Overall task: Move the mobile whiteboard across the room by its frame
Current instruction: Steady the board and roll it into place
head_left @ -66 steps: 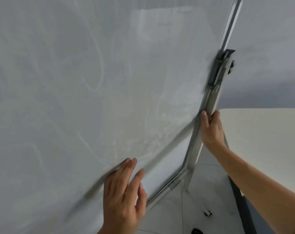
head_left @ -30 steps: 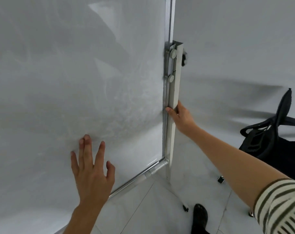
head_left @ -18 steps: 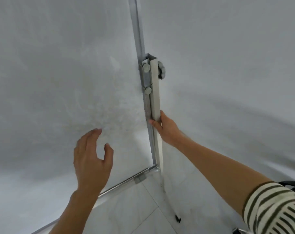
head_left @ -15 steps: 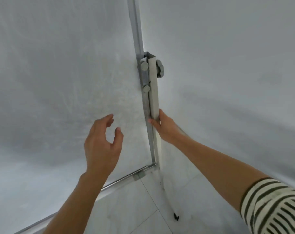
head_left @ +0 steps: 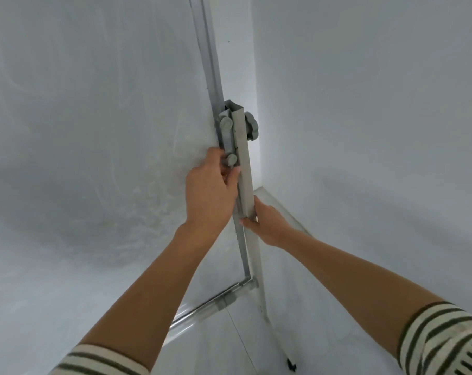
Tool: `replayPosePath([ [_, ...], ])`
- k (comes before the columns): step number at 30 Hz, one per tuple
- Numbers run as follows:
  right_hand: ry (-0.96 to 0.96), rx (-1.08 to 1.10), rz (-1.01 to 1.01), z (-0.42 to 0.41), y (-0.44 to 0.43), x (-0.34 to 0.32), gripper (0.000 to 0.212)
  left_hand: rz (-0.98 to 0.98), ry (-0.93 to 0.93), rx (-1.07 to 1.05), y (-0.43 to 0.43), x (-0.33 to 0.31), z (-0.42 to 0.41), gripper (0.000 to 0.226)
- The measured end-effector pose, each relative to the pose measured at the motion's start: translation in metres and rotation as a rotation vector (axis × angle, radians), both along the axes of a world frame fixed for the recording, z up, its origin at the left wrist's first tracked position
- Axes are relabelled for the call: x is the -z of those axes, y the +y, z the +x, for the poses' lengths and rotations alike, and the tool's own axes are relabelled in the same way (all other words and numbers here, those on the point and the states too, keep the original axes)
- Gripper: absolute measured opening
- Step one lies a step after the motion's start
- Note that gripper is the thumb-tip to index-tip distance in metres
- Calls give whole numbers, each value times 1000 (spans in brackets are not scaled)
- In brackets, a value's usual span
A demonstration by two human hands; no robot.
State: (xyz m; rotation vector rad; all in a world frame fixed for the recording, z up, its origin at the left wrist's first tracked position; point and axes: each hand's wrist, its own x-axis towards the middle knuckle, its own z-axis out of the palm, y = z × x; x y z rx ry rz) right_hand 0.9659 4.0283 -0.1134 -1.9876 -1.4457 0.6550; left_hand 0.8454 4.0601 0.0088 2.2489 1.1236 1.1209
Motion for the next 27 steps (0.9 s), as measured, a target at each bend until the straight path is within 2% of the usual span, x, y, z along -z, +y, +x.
replayPosePath([
  [5,18,-18,-19,29,63,0,45,-6,23,-21,65,-4,31,19],
  [11,3,-136,-26,60,138,2,51,-12,7,-122,131,-6,61,19],
  [16,2,-293,-5,86,201,6,45,-37,-71,-283,178,-4,82,26],
  [27,-22,-511,-7,115,289,0,44,-123,-244,-508,234,-8,115,17],
])
